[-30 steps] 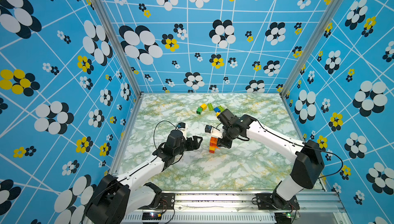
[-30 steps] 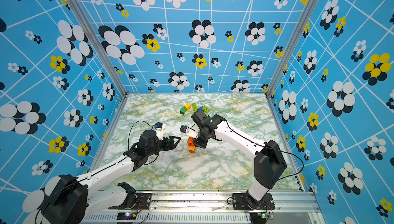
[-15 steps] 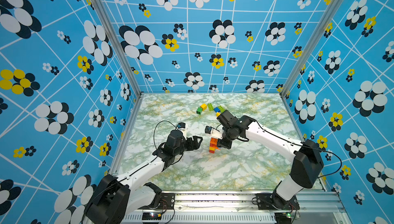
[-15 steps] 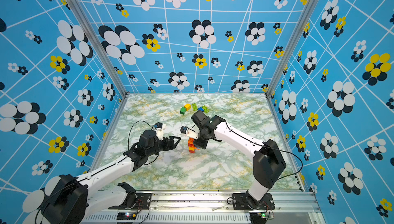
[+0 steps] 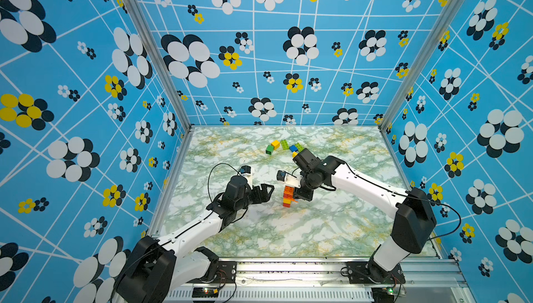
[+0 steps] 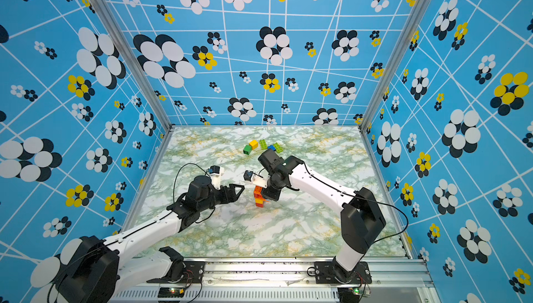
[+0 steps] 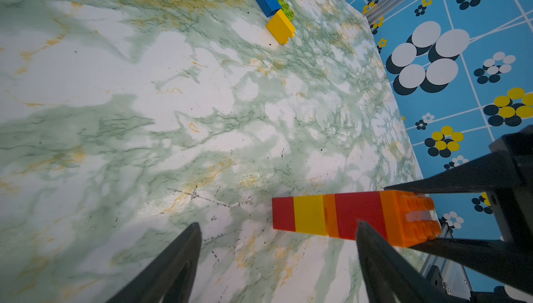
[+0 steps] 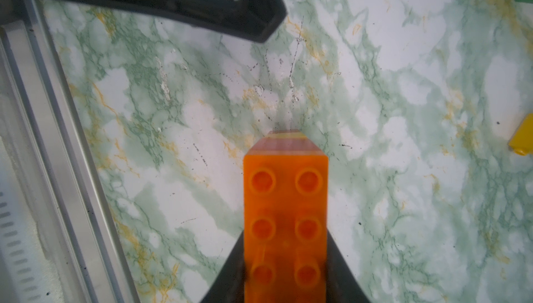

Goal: Assemble the letter p with lego
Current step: Assemble the lego brick with the lego brick.

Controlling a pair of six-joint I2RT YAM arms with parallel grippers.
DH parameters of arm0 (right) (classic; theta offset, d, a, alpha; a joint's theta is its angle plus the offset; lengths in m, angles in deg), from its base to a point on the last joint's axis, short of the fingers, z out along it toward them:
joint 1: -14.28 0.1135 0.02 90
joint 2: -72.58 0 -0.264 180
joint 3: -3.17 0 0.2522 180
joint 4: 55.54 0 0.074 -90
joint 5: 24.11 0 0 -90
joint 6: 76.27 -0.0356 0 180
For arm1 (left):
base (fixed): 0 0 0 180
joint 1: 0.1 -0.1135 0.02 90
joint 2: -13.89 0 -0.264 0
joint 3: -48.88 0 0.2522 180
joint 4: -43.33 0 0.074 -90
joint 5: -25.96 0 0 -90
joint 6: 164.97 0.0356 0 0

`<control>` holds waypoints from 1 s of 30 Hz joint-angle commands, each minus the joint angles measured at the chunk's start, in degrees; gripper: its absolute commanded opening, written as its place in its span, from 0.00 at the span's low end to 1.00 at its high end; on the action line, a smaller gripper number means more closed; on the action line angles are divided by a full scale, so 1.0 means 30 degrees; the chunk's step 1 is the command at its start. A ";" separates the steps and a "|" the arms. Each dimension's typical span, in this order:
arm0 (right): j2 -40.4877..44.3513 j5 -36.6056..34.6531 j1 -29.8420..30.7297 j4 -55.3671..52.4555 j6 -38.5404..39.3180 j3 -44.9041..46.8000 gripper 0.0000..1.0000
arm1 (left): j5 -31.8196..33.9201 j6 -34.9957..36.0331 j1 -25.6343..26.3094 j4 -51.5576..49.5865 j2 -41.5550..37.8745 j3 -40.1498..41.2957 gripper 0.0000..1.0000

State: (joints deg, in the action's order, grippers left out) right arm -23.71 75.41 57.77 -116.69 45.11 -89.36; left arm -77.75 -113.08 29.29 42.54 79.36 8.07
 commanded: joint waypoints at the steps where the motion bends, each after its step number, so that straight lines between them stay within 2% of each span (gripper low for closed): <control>1: -0.0848 0.0118 -0.0068 -0.2167 0.0699 0.0158 0.20 | 0.0001 0.0134 0.0164 0.0374 0.0061 0.0226 0.85; 10: -0.1232 0.0710 -0.0224 -0.3419 0.1495 -0.0406 0.19 | 0.0001 0.0143 0.0165 0.0363 0.0119 0.0206 0.85; 30: -0.1418 -0.1001 0.0032 -0.4421 0.2011 -0.0877 0.18 | -0.0268 0.0138 0.0513 0.0656 0.0551 -0.0253 0.85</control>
State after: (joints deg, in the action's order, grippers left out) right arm -25.65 75.38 57.31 -122.59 50.22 -92.20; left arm -77.82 -113.08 30.42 43.32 80.24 8.07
